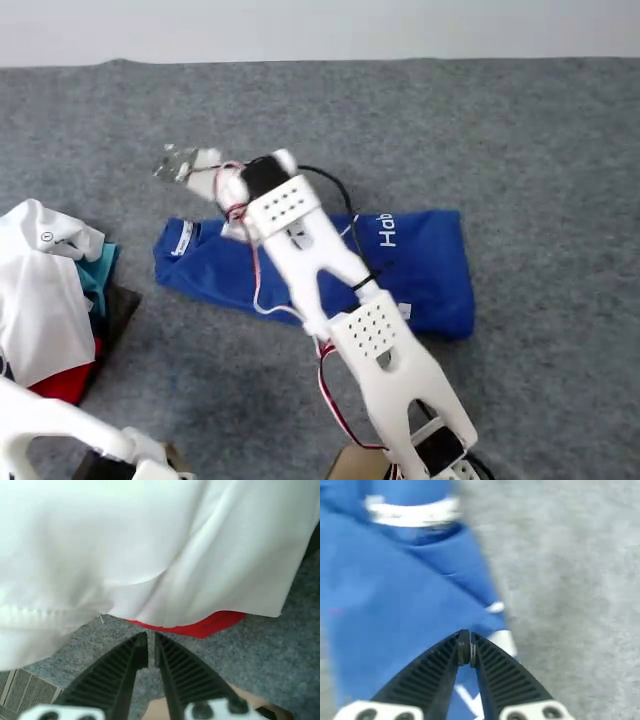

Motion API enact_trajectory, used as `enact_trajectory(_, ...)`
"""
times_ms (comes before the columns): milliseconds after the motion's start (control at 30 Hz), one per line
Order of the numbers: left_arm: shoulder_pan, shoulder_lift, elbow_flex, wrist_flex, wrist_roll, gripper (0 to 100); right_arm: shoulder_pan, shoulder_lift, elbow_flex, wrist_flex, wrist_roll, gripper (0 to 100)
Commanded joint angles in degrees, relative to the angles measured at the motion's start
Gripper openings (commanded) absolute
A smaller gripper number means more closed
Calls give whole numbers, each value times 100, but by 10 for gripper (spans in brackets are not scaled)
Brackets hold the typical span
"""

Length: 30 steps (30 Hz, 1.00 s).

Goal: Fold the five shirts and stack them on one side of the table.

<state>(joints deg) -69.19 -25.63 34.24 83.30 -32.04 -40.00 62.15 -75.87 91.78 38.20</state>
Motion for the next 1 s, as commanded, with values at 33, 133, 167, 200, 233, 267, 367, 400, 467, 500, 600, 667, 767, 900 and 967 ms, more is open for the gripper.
enact_trajectory(33, 44, -18, -31, -79, -44, 44, -426, -374, -325, 585, 18, 10)
enact_trajectory(133, 44, -18, -31, -79, -44, 44, -576, -136, -334, 602, -220, 10)
enact_trajectory(167, 44, -18, -31, -79, -44, 44, -629, -4, -334, 593, -273, 10)
enact_trajectory(200, 44, -18, -31, -79, -44, 44, -664, 145, -334, 576, -308, 10)
enact_trajectory(233, 44, -18, -31, -79, -44, 44, -708, 295, -343, 585, -325, 10)
enact_trajectory(267, 44, -18, -31, -79, -44, 44, -778, 444, -360, 620, -334, 10)
enact_trajectory(367, 44, -18, -31, -79, -44, 44, -1042, 708, -396, 778, -334, 10)
enact_trajectory(400, 44, -18, -31, -79, -44, 44, -1156, 734, -431, 875, -334, 10)
enact_trajectory(467, 44, -18, -31, -79, -44, 44, -1358, 716, -527, 1033, -334, 10)
enact_trajectory(500, 44, -18, -31, -79, -44, 44, -1446, 708, -580, 1077, -334, 10)
enact_trajectory(600, 44, -18, -31, -123, -44, 44, -1604, 699, -879, 1103, -334, 10)
enact_trajectory(667, 44, -18, -31, -202, -44, 44, -1657, 699, -1178, 1103, -334, 9)
enact_trajectory(767, 44, -18, -31, -220, -44, 44, -1675, 699, -1574, 1103, -325, 9)
enact_trajectory(900, 44, -18, -31, -281, -44, 44, -1508, 699, -1837, 1095, -290, 9)
enact_trajectory(967, 44, -18, -40, -281, -44, 45, -1349, 708, -1908, 1077, -281, 9)
